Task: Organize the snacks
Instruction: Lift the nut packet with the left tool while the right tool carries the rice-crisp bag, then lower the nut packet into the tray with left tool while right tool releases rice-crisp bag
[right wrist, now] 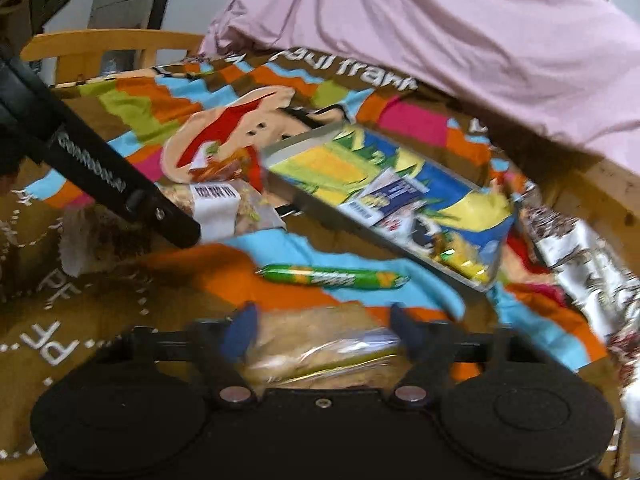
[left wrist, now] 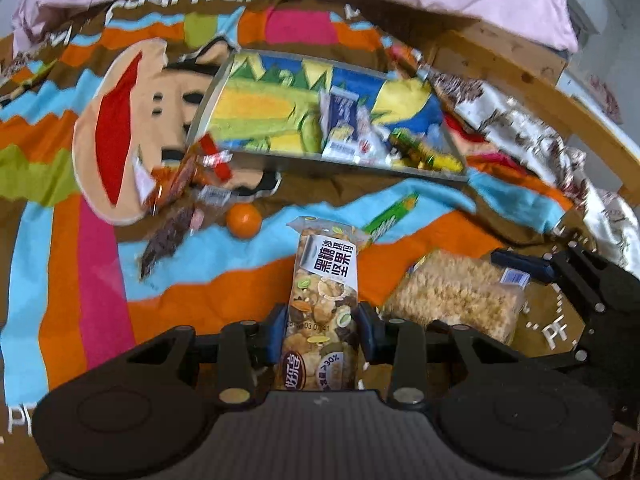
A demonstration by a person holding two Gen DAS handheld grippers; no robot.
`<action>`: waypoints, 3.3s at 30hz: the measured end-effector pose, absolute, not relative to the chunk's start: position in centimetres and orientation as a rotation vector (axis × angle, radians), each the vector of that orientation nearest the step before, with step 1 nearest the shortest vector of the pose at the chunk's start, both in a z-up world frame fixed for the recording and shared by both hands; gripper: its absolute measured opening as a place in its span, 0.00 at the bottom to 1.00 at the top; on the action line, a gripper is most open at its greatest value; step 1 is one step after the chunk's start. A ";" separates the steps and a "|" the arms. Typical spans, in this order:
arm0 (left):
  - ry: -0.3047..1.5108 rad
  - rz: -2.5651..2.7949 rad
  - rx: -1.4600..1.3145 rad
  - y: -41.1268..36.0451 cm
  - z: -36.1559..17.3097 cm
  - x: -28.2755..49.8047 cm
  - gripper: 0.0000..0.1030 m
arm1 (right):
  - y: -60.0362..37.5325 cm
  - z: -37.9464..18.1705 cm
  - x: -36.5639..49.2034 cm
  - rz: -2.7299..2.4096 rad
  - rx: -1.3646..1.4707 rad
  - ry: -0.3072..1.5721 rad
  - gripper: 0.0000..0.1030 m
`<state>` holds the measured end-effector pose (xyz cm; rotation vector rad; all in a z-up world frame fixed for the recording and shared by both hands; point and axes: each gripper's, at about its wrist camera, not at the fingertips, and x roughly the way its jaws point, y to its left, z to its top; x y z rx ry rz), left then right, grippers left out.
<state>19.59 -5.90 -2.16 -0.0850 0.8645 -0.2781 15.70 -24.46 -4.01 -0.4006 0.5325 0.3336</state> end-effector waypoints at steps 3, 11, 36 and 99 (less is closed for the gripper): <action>0.824 -0.290 -0.073 -6.2 -1.2 19.9 0.39 | -25.1 -4.3 16.5 0.344 -0.370 0.580 0.29; 0.830 -0.284 -0.078 -6.7 -1.6 20.8 0.39 | -26.1 -5.6 17.8 0.382 -0.244 0.668 0.89; 0.770 -0.214 -0.139 -5.4 -0.5 22.2 0.39 | -24.1 -5.7 17.4 0.246 -0.504 0.520 0.72; 0.611 0.001 -0.125 -10.5 -5.5 43.4 0.75 | -29.1 -5.5 38.8 0.120 0.047 0.375 0.90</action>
